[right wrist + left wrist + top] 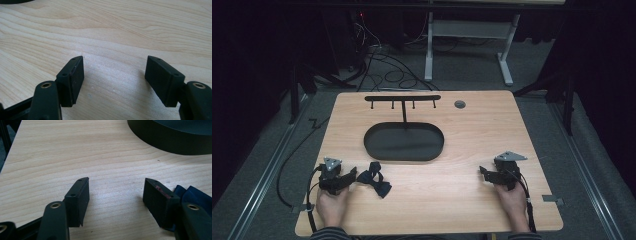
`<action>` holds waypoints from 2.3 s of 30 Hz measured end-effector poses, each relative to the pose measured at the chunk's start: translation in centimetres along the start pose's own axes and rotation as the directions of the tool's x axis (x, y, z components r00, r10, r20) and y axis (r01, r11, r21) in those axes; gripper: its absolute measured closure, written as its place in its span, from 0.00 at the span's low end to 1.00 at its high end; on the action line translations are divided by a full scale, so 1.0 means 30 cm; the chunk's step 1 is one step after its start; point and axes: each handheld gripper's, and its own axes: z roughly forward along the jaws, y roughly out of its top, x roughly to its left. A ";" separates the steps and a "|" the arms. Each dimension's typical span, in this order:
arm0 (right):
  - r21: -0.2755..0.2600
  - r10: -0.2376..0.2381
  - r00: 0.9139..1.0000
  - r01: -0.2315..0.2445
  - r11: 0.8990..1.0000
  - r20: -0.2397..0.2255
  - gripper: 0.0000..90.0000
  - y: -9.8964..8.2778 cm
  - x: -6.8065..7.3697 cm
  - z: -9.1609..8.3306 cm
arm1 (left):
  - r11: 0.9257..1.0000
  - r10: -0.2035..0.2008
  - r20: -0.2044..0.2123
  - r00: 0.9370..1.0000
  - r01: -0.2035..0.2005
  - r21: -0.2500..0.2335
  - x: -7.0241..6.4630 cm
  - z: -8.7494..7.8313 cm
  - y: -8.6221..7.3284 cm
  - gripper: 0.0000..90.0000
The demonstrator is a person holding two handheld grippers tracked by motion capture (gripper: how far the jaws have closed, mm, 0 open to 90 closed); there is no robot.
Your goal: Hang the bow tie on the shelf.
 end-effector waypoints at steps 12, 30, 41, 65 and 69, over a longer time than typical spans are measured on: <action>0.000 0.007 1.000 -0.007 1.000 -0.001 0.37 -0.001 -0.003 -0.001 | 1.000 0.003 0.000 1.000 -0.003 0.004 0.000 -0.001 0.000 0.41; 0.001 0.008 1.000 -0.008 1.000 0.004 0.36 0.000 -0.002 -0.001 | 1.000 -0.005 -0.006 1.000 0.005 0.003 -0.010 -0.004 -0.005 0.39; 0.002 0.009 1.000 -0.009 1.000 0.006 0.36 0.000 -0.001 -0.001 | 1.000 -0.002 -0.001 1.000 0.002 0.007 -0.013 -0.005 -0.005 0.37; 0.000 0.009 1.000 -0.009 1.000 0.001 0.36 -0.001 -0.003 -0.001 | 1.000 -0.005 0.065 0.998 0.007 -0.028 -0.003 -0.085 0.008 0.43; 0.000 0.007 1.000 -0.007 1.000 0.002 0.36 -0.001 -0.003 -0.001 | 0.999 -0.009 0.073 0.997 0.012 -0.040 -0.001 -0.110 0.009 0.43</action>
